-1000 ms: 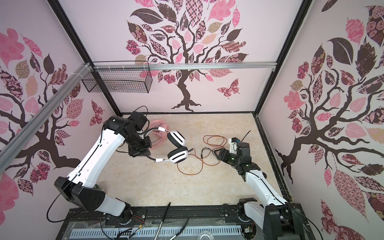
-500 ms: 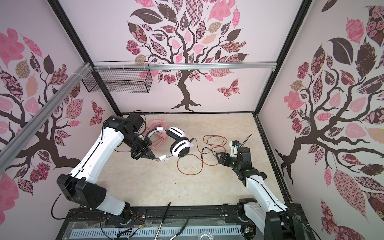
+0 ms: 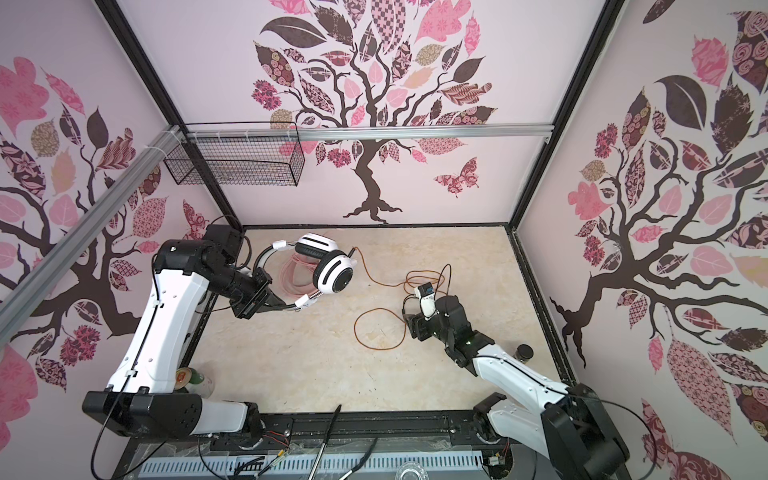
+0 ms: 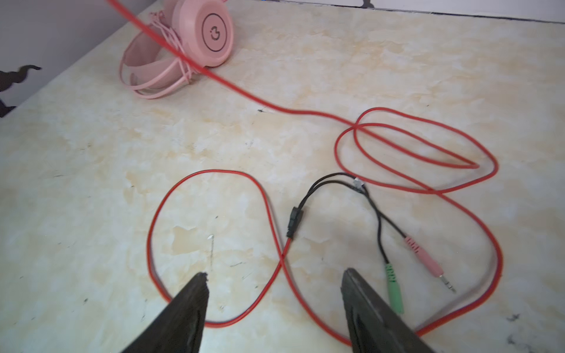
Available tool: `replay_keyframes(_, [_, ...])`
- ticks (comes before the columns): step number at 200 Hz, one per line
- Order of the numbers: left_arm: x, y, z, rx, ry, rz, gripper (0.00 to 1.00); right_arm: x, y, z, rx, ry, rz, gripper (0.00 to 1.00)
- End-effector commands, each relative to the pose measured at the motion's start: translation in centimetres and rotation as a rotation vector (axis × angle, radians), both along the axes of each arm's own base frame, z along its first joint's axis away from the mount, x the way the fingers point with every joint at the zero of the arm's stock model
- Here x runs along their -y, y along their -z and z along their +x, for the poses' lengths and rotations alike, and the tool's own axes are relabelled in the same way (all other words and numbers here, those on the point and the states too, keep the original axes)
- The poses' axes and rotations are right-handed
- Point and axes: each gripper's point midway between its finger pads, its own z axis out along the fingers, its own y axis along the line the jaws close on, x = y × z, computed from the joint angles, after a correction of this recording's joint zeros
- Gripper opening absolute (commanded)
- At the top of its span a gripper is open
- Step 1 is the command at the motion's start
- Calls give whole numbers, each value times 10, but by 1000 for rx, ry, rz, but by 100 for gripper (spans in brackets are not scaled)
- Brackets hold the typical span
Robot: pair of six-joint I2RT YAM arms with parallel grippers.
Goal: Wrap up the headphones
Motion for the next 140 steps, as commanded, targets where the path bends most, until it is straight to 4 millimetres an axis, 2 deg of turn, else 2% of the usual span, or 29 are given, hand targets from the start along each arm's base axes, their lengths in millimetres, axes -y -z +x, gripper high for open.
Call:
replay_keyframes(1, [6, -26, 8, 100, -3, -52, 0, 0, -15, 30, 113, -2, -129, 70])
replay_keyframes(39, [8, -33, 11, 127, -9, -67, 0, -19, -7, 50, 147, -85, -170, 63])
replay_keyframes(71, [8, -37, 13, 139, -3, -70, 0, -19, 9, 79, 109, -37, -254, 58])
replay_keyframes(81, [9, -38, 14, 141, -1, -71, 0, -17, 10, 86, 110, -13, -267, 54])
replay_keyframes(95, [9, -39, 14, 145, 2, -73, 0, -16, 11, 92, 125, -7, -293, 49])
replay_keyframes(140, [10, -39, 18, 147, 9, -80, 0, -5, 14, 109, 155, 20, -327, 47])
